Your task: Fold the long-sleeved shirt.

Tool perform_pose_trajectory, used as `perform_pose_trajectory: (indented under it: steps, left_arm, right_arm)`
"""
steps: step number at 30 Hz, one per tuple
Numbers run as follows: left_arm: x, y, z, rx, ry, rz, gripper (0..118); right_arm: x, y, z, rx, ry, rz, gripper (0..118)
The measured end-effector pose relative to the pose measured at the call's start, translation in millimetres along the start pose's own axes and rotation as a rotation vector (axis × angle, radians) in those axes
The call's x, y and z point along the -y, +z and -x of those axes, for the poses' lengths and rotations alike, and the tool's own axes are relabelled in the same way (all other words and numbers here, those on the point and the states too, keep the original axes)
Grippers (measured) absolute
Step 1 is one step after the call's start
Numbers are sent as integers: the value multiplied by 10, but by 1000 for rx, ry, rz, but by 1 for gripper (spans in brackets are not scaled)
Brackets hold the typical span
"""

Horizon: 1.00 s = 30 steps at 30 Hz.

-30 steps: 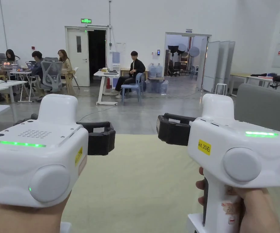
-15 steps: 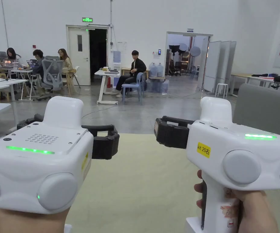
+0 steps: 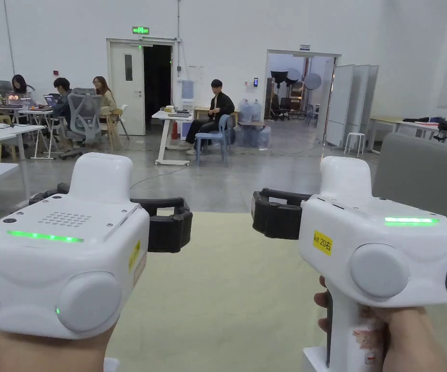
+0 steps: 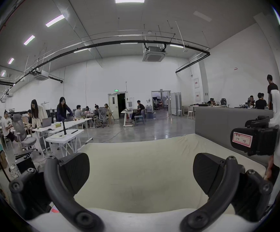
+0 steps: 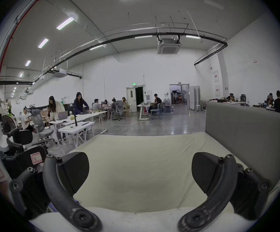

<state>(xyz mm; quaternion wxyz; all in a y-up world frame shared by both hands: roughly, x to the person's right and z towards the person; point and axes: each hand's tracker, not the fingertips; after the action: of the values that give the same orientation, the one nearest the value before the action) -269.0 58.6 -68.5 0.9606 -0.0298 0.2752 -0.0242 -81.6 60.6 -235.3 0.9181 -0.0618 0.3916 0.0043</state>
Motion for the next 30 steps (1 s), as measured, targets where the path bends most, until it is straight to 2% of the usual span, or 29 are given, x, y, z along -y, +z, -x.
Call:
perform_pose_trajectory:
  steps: [3,7,11,21,30]
  left_arm:
    - [2,1,5,0,0,0,118]
    - [-1,-5,20,4,4,6,118]
    - [-8,-2,27,3,4,5,118]
    - [12,-18,36,4,8,15,118]
    - [41,-47,48,2,18,26,118]
  right_arm:
    - [11,12,20,5,9,4,118]
    - [12,-29,-1,-18,-19,5,118]
    - [-16,1,32,6,-6,-17,118]
    - [-37,19,-5,5,-47,-6,118]
    - [-15,-11,16,13,-31,7,118]
